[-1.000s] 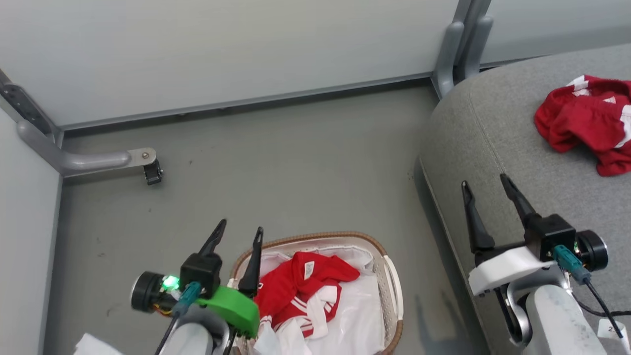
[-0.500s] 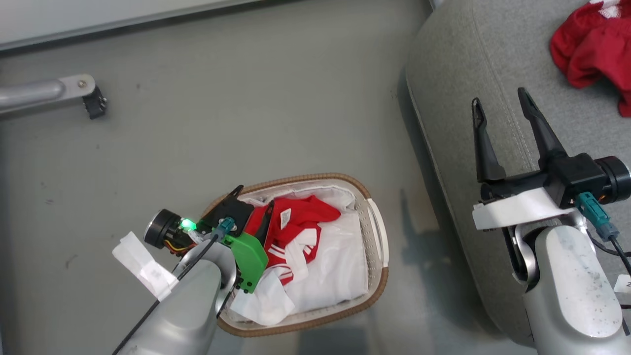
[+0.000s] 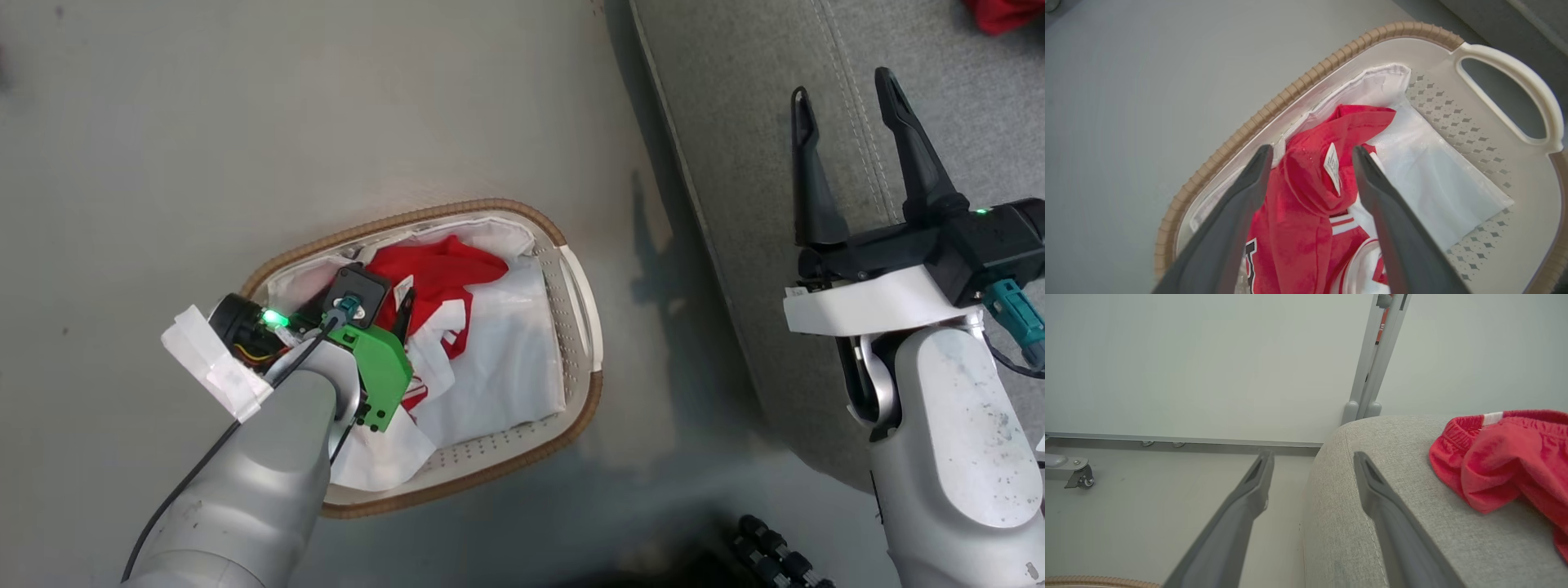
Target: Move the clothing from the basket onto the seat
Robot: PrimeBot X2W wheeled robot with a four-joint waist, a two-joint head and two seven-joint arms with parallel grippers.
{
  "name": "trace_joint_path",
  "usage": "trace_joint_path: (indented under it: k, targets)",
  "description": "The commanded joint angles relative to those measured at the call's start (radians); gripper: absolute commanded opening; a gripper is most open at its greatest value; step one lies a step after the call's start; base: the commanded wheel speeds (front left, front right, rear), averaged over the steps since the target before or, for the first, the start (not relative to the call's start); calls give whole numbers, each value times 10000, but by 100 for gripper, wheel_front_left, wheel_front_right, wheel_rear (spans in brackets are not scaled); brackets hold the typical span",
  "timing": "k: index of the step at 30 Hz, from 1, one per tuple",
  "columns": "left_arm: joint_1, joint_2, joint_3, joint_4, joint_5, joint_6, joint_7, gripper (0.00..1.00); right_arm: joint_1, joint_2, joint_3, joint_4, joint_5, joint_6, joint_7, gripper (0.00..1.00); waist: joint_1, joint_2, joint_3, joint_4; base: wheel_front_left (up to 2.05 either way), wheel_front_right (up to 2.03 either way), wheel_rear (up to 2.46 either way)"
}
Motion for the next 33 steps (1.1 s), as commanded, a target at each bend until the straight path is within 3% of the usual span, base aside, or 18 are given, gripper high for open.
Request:
trace_joint_path:
  k: [1,15,17,18,19,20,21,22,23,33]
  targets:
    - [-278,134,-10,99,-159,-21,0,100,-174,-19,40,-58,80,-14,-6,100,-2,0,803,-577,0,0,0]
    - [-742,481,-69,721,-429,80,389,100,-439,-20,322,-114,379,-14,-6,100,-2,0,1301,-876,0,0,0]
    - [-772,500,-123,756,-449,52,514,88,-497,-17,449,-15,577,-16,-6,100,-2,0,1326,-906,0,0,0]
    - [-707,482,-161,773,-472,40,515,77,-573,-36,395,30,574,-16,-6,100,-2,0,1349,-921,0,0,0]
    - [-623,463,-195,782,-485,31,535,49,-579,-25,399,56,612,-16,-6,100,-2,0,1360,-934,0,0,0]
    - [-561,474,-253,793,-519,20,570,29,-561,-19,439,37,655,-16,-6,100,-2,0,1369,-962,0,0,0]
    - [-535,468,-271,803,-561,9,568,18,-533,-22,451,-5,675,-16,-6,100,-2,0,1361,-971,0,0,0]
    - [-510,454,-283,808,-586,2,545,15,-512,-22,454,-23,670,-16,-6,100,-2,0,1348,-971,0,0,0]
    - [-464,424,-304,811,-623,3,498,0,-475,-20,450,-23,671,-16,-4,100,-2,0,1309,-961,0,0,0]
    - [112,185,-679,497,-804,-17,-122,0,-143,-23,387,319,180,-14,-6,100,-2,0,396,-498,0,0,0]
